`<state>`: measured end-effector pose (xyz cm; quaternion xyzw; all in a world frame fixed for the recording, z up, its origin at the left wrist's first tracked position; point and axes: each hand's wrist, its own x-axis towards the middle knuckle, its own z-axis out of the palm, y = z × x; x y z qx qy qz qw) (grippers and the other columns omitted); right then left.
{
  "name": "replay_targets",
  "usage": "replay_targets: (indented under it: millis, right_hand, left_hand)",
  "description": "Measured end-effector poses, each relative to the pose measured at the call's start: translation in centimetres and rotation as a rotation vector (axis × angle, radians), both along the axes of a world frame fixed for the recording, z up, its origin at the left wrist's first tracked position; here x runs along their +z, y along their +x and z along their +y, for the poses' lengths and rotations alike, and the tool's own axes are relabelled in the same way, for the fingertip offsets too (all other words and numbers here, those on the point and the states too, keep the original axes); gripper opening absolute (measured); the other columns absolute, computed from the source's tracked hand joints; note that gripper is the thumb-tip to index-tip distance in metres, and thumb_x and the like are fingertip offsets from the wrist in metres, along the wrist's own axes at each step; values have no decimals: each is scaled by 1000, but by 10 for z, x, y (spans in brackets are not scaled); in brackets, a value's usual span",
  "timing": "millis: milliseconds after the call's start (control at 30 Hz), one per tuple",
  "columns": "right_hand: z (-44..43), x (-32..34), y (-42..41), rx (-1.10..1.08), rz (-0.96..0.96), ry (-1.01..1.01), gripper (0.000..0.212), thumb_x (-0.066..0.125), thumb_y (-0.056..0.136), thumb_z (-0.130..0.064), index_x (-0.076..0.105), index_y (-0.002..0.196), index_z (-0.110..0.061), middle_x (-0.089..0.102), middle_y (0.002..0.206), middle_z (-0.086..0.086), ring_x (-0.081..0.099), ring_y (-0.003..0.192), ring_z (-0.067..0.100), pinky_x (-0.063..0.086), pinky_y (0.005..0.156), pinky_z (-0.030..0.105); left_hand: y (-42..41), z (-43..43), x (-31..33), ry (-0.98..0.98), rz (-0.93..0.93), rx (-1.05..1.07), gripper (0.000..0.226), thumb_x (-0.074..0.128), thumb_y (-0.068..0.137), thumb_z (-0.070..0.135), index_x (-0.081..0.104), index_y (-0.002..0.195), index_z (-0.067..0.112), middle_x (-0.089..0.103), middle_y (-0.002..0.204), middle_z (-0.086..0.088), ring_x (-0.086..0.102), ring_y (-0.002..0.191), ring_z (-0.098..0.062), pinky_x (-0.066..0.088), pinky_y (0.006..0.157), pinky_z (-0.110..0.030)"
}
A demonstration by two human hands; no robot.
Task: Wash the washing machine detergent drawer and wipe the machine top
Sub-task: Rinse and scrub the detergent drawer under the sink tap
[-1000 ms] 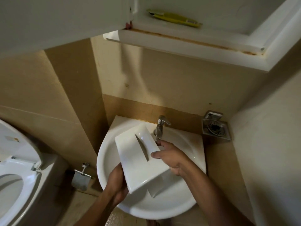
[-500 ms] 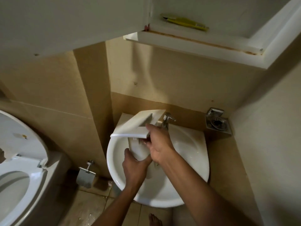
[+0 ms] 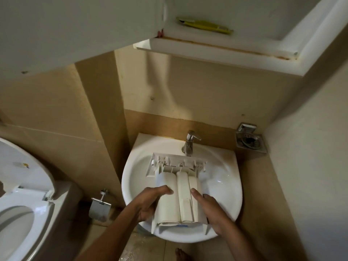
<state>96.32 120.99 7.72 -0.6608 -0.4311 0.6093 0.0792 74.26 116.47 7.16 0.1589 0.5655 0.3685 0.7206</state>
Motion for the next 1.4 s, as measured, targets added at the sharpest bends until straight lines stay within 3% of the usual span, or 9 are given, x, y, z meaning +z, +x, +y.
replay_targets:
  millis: [100, 200, 400, 600, 833, 933, 1100, 1233, 1400]
  right_hand:
    - [11, -3, 7, -99, -19, 55, 70, 59, 83, -66, 55, 133, -18, 63, 120, 1, 58, 103, 19, 44, 91, 36]
    - [20, -9, 16, -151, -29, 99, 59, 57, 87, -61, 56, 130, -20, 65, 116, 1, 60, 101, 21, 47, 87, 37]
    - [30, -20, 25, -203, 17, 155, 65, 62, 80, -64, 55, 133, -27, 66, 121, -1, 62, 107, 23, 50, 97, 47]
    - [36, -31, 30, -194, -8, 190, 104, 62, 56, -81, 45, 143, -28, 59, 135, -1, 58, 118, 23, 48, 102, 48]
    - [34, -28, 14, -105, 9, 106, 84, 62, 74, -68, 42, 145, -29, 55, 139, -5, 54, 123, 21, 45, 105, 44]
    - [31, -29, 10, -107, 47, 111, 65, 65, 83, -57, 48, 139, -28, 58, 136, -4, 57, 116, 17, 47, 97, 36]
    - [37, -32, 23, -180, 13, 139, 83, 64, 74, -67, 40, 145, -32, 55, 138, -1, 55, 120, 22, 47, 102, 48]
    - [37, -34, 23, -228, 13, 163, 100, 62, 58, -76, 40, 145, -32, 54, 140, -1, 54, 123, 24, 46, 104, 49]
    - [31, -36, 16, -219, 41, 134, 79, 63, 71, -67, 47, 140, -32, 62, 128, -4, 60, 112, 19, 52, 92, 40]
  left_hand:
    - [15, 18, -11, -13, -44, -11, 77, 90, 61, 26, 59, 129, 5, 71, 118, -21, 65, 114, -39, 51, 100, -54]
    - [27, 35, -15, 7, -78, -29, 67, 84, 68, 23, 59, 128, 5, 71, 119, -21, 64, 115, -39, 50, 101, -55]
    - [36, 57, -22, 54, -96, -51, 62, 77, 73, 17, 57, 131, 5, 67, 123, -23, 62, 117, -41, 49, 102, -57]
    - [38, 62, -32, 63, -115, -47, 60, 72, 73, 15, 57, 131, 5, 66, 123, -25, 62, 116, -43, 53, 96, -54]
    - [23, 46, -42, 67, -87, -13, 60, 74, 73, 16, 57, 130, 4, 66, 122, -26, 62, 115, -45, 50, 100, -58]
    - [20, 43, -44, 72, -79, 8, 59, 72, 71, 14, 57, 127, 4, 66, 120, -29, 61, 114, -47, 50, 99, -59]
    - [39, 55, -35, 86, -65, 8, 66, 75, 67, 21, 55, 129, 9, 66, 120, -26, 62, 113, -45, 52, 96, -58]
    - [45, 56, -33, 87, -64, 14, 68, 75, 66, 25, 54, 129, 12, 66, 121, -24, 62, 114, -45, 51, 97, -60]
    - [35, 52, -28, 80, -38, 10, 69, 75, 65, 26, 54, 128, 12, 66, 119, -25, 62, 113, -46, 52, 96, -59]
